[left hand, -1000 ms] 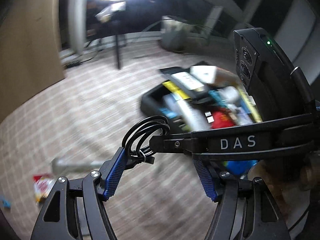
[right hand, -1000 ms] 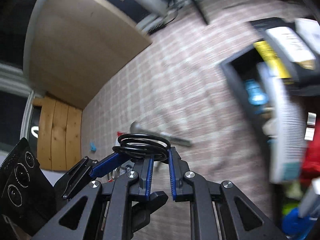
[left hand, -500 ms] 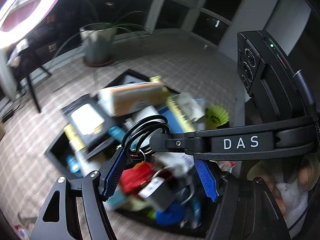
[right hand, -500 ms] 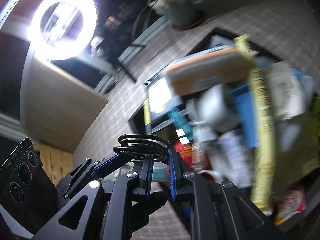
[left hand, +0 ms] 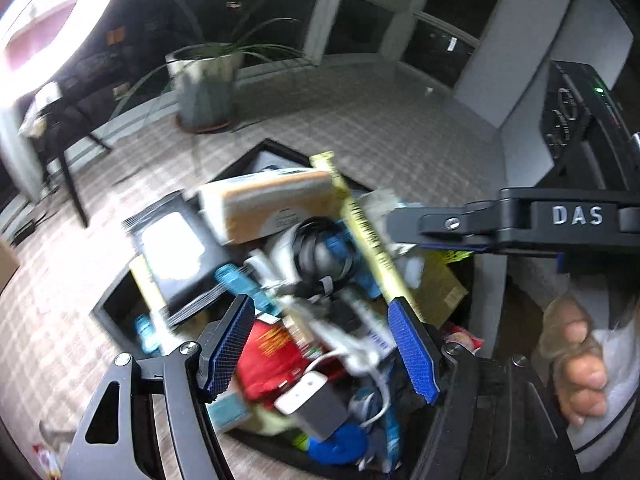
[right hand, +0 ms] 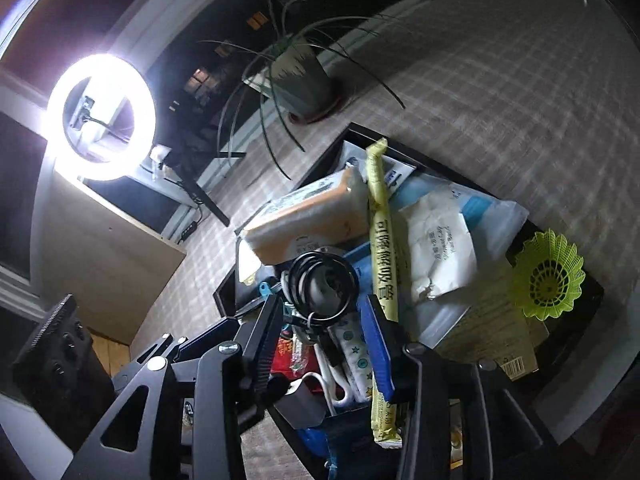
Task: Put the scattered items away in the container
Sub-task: 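Carry the black cable over the black box and open the right tool, then grasp the metal spoon with the right tool while the left grasps a black clip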
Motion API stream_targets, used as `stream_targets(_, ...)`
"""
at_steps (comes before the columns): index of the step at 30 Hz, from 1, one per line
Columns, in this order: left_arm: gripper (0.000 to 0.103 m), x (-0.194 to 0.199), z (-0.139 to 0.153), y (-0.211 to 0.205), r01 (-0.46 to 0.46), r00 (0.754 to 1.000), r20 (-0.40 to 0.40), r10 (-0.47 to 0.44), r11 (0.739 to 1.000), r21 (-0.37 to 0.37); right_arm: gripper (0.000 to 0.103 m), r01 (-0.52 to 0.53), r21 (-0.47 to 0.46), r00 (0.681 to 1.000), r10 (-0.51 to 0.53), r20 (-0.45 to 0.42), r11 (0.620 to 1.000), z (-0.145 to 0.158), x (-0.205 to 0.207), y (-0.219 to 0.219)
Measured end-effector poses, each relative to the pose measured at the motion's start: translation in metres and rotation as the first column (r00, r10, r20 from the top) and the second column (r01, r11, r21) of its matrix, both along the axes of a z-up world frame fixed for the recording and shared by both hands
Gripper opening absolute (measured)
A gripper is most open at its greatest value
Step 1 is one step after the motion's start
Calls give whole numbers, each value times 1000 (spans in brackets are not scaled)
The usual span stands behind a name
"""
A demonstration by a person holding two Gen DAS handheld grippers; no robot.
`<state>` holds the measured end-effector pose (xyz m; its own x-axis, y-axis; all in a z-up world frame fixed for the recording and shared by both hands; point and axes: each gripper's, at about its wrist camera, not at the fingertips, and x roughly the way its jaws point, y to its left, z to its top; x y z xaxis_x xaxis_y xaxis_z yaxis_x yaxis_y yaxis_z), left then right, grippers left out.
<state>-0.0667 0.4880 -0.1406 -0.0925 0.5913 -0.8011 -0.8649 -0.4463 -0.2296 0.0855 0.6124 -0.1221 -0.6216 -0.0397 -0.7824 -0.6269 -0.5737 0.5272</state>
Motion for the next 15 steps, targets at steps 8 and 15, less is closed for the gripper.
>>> stream_targets(8,73,-17,-2,-105,-233,970,-81,228,971,-52,42,-183,110,983,181,33,977,6,-34,-54)
stream_targets(15,73,-37,-26,-245,-462,887,-99,451,874,-152,46,-369,157,929,361,79,916,-5,-76,-127)
